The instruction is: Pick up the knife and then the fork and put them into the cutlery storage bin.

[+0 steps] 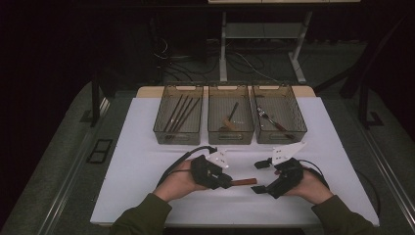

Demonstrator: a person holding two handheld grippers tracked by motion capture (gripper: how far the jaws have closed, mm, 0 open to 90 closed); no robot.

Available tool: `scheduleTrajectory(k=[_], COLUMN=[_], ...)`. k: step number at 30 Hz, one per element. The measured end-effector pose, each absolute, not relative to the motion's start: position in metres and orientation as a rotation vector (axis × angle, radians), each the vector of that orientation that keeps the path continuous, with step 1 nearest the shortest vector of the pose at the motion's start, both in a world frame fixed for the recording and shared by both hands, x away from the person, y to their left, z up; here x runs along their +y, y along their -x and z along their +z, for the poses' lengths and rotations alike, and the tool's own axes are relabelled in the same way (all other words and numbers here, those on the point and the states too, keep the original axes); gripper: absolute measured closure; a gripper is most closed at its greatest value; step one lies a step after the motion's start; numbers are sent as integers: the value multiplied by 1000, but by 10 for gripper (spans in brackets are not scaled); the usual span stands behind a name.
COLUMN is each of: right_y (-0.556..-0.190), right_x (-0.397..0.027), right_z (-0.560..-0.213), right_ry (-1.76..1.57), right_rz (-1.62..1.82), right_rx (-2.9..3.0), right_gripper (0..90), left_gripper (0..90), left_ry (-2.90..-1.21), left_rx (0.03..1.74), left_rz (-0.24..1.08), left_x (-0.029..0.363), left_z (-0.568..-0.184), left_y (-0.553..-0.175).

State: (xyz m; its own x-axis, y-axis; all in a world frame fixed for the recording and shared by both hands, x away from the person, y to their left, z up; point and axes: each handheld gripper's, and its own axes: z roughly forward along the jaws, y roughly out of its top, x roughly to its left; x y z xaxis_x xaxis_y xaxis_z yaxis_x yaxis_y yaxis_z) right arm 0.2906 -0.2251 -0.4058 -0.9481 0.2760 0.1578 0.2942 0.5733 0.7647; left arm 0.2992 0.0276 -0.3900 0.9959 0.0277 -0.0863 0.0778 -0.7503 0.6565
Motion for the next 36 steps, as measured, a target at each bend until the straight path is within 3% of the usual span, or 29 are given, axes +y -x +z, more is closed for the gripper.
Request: scheduleTrajectory(k=[5,10,25,36], right_y=[-296,-297,-290,-288], right_x=[-212,-205,-191,-189], right_z=[-405,-407,-416,-417], right_ry=[387,337,168,162], right_rz=[-1287,-1229,-1085,-1062], right_rx=[-2811,-2834,-2867,-2852], right_gripper=[184,265,728,755], left_gripper=[770,770,769,768], left_ry=[-2432,-2433,-2467,-2478], left_rx=[18,-23,-57,-80], left_rz=[-102,-96,-103,-101], left_x=[13,9,5,3], left_z=[-386,-386,-389,-390], left_y=[-301,-302,-294,-293])
